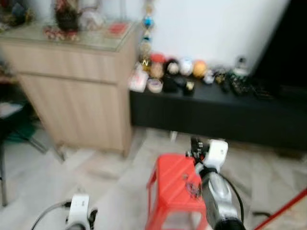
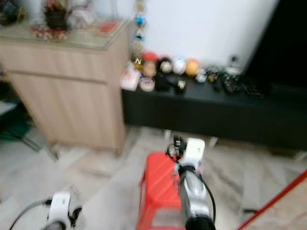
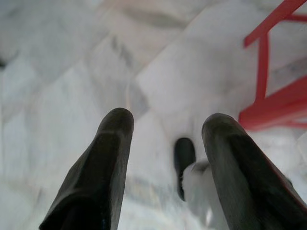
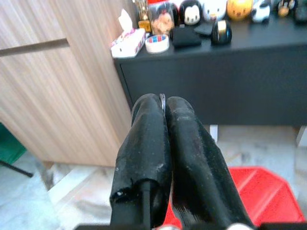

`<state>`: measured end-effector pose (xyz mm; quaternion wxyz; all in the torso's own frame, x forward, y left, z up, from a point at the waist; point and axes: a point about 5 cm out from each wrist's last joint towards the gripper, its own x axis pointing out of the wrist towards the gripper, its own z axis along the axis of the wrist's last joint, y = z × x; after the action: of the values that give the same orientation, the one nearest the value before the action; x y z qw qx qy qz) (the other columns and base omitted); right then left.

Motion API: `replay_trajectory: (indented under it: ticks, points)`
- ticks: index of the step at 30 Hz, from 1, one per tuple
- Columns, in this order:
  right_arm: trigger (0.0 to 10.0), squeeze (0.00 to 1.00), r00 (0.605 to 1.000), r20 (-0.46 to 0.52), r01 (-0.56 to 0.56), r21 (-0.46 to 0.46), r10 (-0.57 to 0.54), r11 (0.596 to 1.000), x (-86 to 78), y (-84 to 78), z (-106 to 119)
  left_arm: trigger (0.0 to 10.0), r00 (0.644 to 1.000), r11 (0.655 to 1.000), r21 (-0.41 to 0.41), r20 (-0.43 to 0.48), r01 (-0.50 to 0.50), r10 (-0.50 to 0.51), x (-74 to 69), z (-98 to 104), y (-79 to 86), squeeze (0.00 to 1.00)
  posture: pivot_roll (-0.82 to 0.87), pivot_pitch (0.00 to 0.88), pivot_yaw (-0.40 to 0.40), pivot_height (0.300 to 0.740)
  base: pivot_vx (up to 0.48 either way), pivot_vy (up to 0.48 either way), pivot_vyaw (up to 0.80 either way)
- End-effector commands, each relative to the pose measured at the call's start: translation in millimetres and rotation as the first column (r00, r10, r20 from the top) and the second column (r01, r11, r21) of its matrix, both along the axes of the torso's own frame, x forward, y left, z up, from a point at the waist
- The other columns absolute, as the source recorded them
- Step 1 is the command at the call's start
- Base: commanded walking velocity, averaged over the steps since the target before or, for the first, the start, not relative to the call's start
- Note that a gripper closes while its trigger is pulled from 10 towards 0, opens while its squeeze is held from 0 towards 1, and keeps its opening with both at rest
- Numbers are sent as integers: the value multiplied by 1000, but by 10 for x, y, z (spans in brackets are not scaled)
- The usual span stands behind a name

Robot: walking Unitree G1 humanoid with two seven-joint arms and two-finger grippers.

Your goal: Hang keys on a hook

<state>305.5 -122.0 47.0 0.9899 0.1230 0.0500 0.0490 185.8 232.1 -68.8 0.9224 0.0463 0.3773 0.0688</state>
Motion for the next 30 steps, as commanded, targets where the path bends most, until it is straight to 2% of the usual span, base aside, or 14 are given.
replay_trajectory:
  ticks: [1,15,18,22,24,26,30]
  points:
    - [10000,0,1000,-7,13,2,-13,1000,7,-10,-3,10000,1000,1000,9,8,12,-12,45,27,15,0,54,0,-75,740,-270,0,0]
    - [10000,0,1000,-7,29,-5,-29,1000,14,-30,0,10000,1000,1000,9,14,16,-16,58,32,4,0,58,0,-75,740,-269,0,0]
    - [10000,0,998,4,58,-28,-58,998,26,-57,22,10000,1000,1000,8,17,18,-18,65,34,-6,0,60,0,-76,740,-265,0,0]
    - [10000,0,988,15,151,-78,-151,985,51,-155,55,10000,1000,1000,12,14,16,-16,62,32,-3,0,60,0,-76,740,0,0,0]
    - [10000,0,974,48,226,-220,-221,949,58,-243,86,10000,1000,1000,13,13,15,-15,59,30,0,0,59,0,-76,740,0,0,0]
    - [10000,0,970,53,243,-235,-237,941,56,-262,89,10000,1000,1000,13,12,15,-15,58,30,0,0,59,0,-76,740,0,0,0]
    - [10000,0,930,59,363,-293,-362,885,31,-431,78,10000,1000,1000,15,13,16,-16,60,32,6,0,63,0,-74,740,0,0,0]
